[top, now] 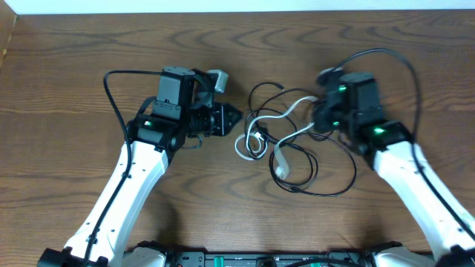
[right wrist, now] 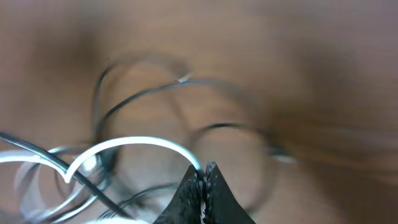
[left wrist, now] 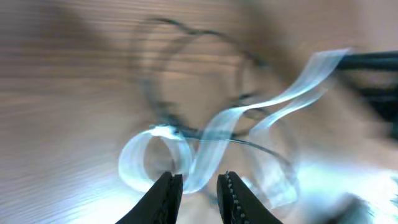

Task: Untangle cables

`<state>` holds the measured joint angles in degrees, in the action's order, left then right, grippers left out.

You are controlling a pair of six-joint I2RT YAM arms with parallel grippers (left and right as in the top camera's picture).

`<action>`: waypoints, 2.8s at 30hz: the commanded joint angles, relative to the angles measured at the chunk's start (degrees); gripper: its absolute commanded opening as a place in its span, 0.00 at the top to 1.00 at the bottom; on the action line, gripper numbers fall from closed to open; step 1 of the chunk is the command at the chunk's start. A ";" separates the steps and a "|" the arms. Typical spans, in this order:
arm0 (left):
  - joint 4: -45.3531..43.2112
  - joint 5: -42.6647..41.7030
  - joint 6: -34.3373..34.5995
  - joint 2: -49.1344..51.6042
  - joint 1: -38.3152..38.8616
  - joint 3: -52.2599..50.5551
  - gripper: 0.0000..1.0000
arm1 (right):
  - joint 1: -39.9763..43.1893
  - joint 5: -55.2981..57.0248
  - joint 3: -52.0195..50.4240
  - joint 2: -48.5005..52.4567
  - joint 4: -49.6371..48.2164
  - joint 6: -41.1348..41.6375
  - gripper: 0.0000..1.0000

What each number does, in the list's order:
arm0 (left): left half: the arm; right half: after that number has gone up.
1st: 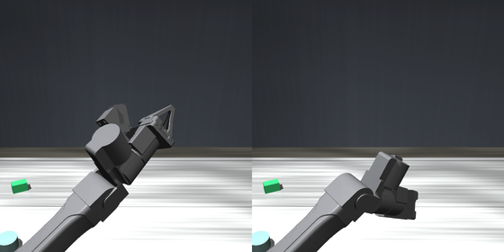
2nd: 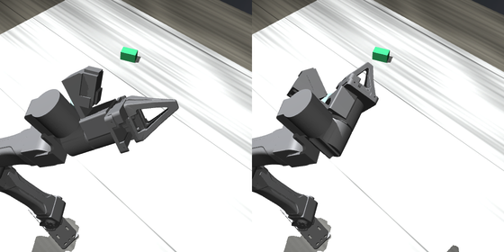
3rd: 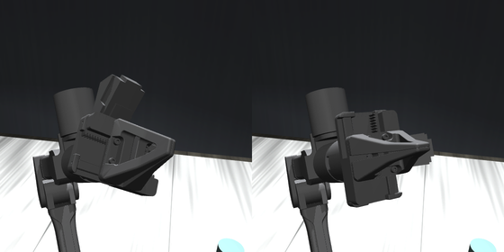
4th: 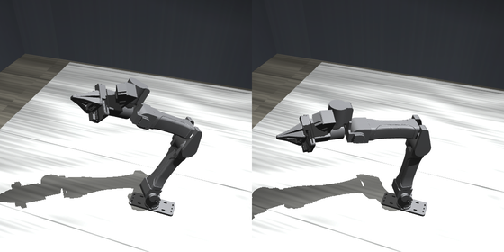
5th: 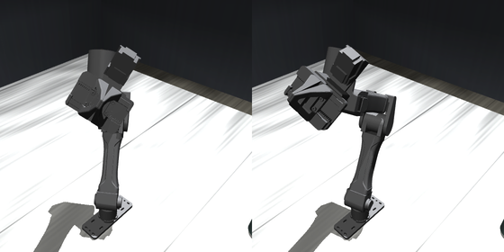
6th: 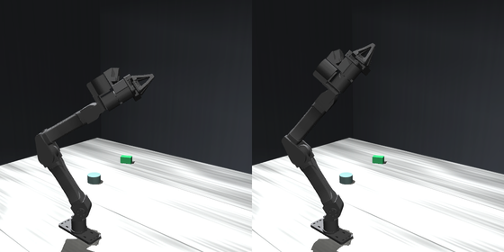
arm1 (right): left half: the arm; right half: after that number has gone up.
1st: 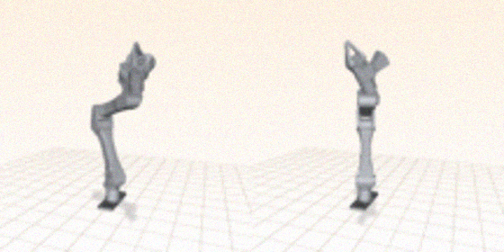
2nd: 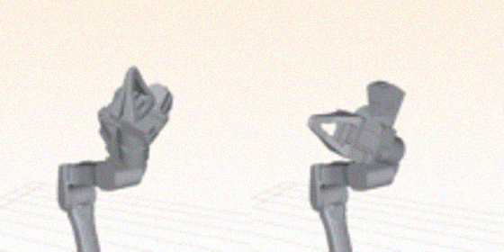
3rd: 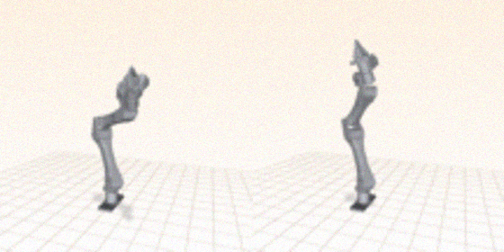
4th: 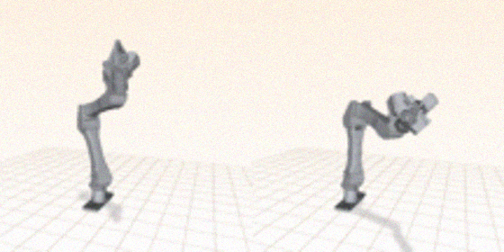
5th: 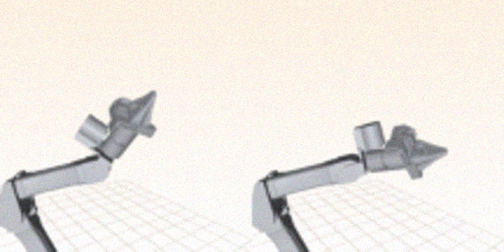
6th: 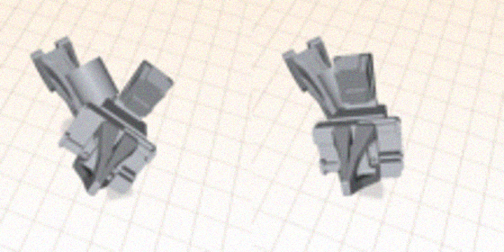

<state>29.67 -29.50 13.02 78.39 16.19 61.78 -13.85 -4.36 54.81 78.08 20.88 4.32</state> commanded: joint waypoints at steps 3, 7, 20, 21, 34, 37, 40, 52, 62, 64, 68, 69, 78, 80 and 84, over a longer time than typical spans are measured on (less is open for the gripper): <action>1.07 15.65 -1.79 0.07 -0.74 0.33 0.78 | 9.92 12.35 1.09 -6.49 -2.01 5.44 0.99; 1.33 15.65 -1.79 0.07 -0.79 0.33 0.78 | 18.56 11.98 1.11 -7.98 -5.84 7.98 0.99; 1.40 1.38 -0.28 3.48 0.13 0.33 0.47 | 19.41 -18.38 1.11 -8.33 -7.91 7.82 0.99; 1.40 -0.61 -0.28 4.50 0.52 0.33 0.43 | 19.39 -16.00 1.11 -8.33 -6.16 7.78 0.99; -5.77 -4.96 -0.74 16.15 10.05 0.33 0.20 | 19.41 -3.74 1.11 -7.63 3.45 7.82 0.99; -7.50 0.68 -0.79 16.72 11.41 0.33 0.19 | 19.41 -3.93 1.09 -7.63 4.13 7.82 0.99; -8.83 6.43 -3.41 16.72 12.87 0.33 0.18 | 19.41 -3.98 0.94 -7.61 4.85 7.82 0.99; -16.87 8.35 -6.73 16.79 14.60 0.33 0.14 | 19.37 -5.46 0.90 -7.56 7.72 7.80 0.99; -23.06 4.66 -2.45 21.90 18.25 0.33 0.15 | 19.37 -5.49 0.90 -7.56 8.46 7.78 0.99; -25.55 2.99 -0.98 23.47 19.19 0.33 0.16 | 19.37 -5.49 0.90 -7.56 8.50 7.78 0.99; -29.40 2.49 1.77 25.79 20.76 0.33 0.25 | 19.37 -5.49 0.90 -7.56 8.50 7.78 0.99; -30.05 2.49 2.19 26.25 21.05 0.33 0.31 | 19.37 -5.51 0.90 -7.56 8.50 7.78 0.99; -30.12 1.70 3.85 27.67 21.31 0.33 0.69 | 19.37 -5.49 0.90 -7.56 8.50 7.78 0.99; -30.01 1.42 3.82 27.67 21.31 0.33 0.74 | 19.37 -5.49 0.90 -7.56 8.52 7.78 0.99; -29.79 0.35 3.76 27.63 21.22 0.33 0.92 | 19.39 -5.44 0.90 -7.56 8.52 7.58 0.99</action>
<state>-0.27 -27.44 16.60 105.45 37.58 61.76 5.65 -9.41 55.05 70.61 29.36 12.53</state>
